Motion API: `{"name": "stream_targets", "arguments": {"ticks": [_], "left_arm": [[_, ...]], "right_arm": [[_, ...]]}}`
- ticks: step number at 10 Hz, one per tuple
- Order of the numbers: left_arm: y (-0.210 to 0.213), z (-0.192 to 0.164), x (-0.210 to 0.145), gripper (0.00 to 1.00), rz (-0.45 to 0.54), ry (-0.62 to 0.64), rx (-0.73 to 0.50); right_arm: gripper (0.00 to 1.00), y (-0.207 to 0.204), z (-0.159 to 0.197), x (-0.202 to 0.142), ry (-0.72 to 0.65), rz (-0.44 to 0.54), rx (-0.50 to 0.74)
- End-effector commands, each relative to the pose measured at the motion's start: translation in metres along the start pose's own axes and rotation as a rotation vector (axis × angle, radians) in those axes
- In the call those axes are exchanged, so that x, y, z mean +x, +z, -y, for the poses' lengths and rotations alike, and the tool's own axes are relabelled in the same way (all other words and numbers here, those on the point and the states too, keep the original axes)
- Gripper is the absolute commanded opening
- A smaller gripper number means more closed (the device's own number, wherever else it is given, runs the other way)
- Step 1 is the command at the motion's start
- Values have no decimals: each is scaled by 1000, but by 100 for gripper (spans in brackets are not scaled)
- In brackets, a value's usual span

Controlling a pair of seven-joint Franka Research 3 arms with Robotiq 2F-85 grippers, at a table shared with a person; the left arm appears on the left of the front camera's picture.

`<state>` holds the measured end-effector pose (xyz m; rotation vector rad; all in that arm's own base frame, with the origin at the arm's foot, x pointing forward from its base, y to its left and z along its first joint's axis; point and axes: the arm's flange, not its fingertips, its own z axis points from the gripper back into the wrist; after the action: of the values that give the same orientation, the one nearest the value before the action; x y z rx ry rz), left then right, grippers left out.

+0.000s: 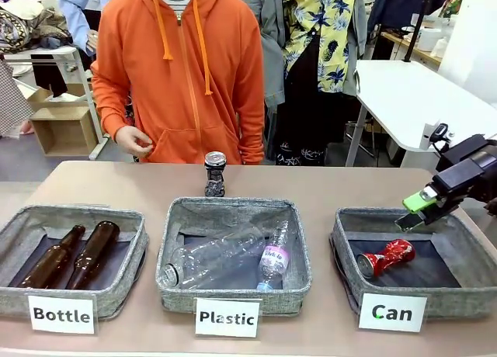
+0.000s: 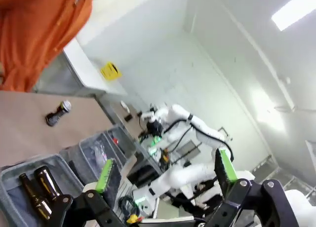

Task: Sort the can waste into the basket.
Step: Pick up the can waste from the table and place it in the right Fabric basket.

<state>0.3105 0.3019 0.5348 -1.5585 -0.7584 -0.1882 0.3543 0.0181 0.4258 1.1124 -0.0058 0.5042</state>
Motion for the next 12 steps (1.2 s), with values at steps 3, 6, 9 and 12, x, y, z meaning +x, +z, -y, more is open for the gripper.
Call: {"name": "stream_targets", "arguments": {"ticks": [3,6,9,12], "left_arm": [[-145,-48,-30,100,-399,-251,-30],[-257,-95,-69,100,-487,-626,-66],[-329,-140,-109,100,-476,-1028,-90],[-361,-191,-98,100,-661,-1120,128]], "right_arm": [[100,1,1,-3,19,-15,-4],[100,1,1,-3,19,-15,-4],[100,1,1,-3,19,-15,-4],[100,1,1,-3,19,-15,-4]]}}
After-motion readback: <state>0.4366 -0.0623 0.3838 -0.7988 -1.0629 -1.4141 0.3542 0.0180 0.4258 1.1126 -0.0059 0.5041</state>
